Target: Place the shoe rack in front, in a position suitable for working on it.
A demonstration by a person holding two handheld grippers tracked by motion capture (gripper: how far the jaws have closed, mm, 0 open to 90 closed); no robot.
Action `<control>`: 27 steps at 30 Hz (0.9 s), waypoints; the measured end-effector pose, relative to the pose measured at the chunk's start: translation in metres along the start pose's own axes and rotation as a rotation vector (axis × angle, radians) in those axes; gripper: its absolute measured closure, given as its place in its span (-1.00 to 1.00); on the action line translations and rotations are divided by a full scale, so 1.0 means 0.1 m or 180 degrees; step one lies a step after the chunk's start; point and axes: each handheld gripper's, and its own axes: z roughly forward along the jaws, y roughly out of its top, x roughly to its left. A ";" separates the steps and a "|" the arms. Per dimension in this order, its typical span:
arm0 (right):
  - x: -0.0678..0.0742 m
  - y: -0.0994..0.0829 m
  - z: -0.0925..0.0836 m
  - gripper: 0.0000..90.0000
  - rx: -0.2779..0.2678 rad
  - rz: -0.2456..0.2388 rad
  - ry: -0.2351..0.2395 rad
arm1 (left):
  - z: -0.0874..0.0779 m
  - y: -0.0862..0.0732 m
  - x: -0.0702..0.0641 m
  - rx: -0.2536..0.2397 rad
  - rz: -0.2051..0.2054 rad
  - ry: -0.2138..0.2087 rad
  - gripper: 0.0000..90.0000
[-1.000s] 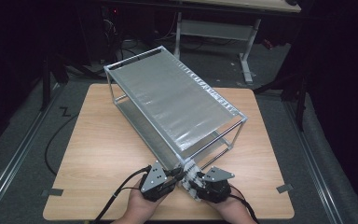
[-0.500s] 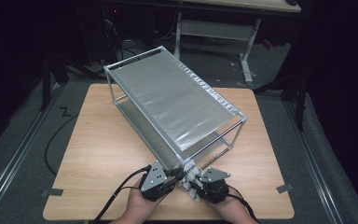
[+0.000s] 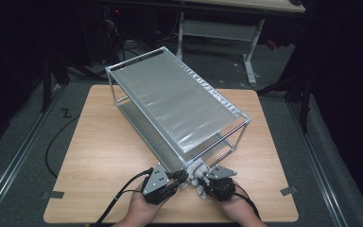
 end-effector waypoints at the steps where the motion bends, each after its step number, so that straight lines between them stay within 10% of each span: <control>1: -0.03 0.00 0.00 0.61 -0.0002 0.0033 0.0000 | 0.00 0.00 0.00 -0.0001 0.0012 -0.0005 0.80; 27: -0.95 -0.20 -0.07 0.60 -0.0083 0.0869 -0.0758 | -0.07 -0.02 0.00 0.0011 -0.0008 -0.0055 0.80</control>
